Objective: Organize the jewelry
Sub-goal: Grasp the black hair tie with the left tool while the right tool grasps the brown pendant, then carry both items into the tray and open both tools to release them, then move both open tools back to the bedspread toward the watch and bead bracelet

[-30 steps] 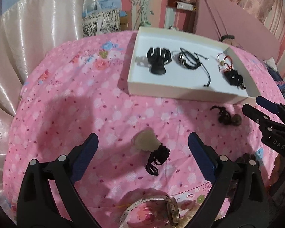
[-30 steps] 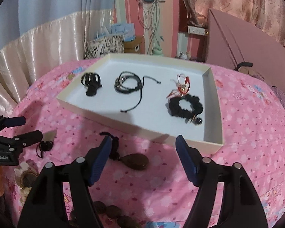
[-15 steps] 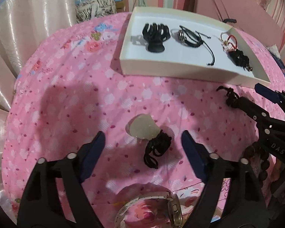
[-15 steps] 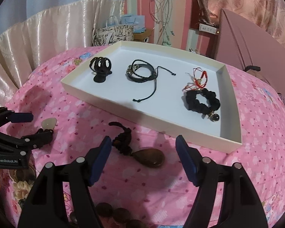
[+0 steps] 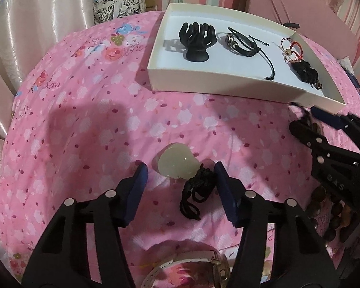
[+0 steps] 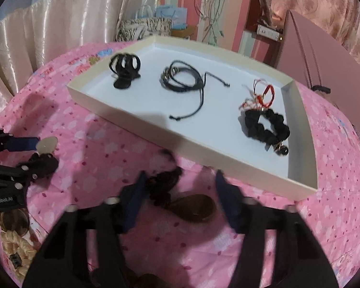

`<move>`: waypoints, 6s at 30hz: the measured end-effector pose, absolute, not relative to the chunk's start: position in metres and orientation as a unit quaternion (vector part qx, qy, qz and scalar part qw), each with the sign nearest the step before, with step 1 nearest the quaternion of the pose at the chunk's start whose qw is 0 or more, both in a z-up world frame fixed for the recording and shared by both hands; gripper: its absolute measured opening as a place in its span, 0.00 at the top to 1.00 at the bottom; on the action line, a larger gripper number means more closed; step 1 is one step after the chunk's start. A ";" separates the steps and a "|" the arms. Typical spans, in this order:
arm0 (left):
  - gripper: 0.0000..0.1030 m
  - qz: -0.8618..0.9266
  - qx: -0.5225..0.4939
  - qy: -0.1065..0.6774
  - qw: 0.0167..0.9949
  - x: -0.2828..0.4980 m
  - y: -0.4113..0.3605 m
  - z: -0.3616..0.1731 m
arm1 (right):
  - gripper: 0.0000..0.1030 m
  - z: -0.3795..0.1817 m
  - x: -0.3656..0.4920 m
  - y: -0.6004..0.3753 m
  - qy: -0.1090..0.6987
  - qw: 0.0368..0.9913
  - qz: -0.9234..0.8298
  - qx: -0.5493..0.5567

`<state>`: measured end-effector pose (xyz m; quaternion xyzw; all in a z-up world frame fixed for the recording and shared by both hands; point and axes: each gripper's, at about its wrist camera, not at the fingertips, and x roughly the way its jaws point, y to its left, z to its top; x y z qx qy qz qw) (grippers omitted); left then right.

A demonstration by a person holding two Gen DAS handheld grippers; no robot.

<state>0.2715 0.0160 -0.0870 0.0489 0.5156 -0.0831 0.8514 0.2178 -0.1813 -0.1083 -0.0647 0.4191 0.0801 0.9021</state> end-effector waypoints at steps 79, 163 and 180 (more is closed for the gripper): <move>0.56 -0.125 0.005 0.426 0.896 0.353 -0.012 -0.048 | 0.81 -0.081 0.262 -0.245 0.393 0.914 0.075 0.068; 0.03 -0.069 0.040 0.375 0.924 0.191 0.032 -0.008 | 0.02 -0.053 0.115 -0.272 0.305 0.950 -0.061 0.034; 0.03 -0.086 0.032 0.452 0.887 0.189 0.042 -0.057 | 0.02 -0.092 0.106 -0.251 0.371 0.928 -0.006 0.040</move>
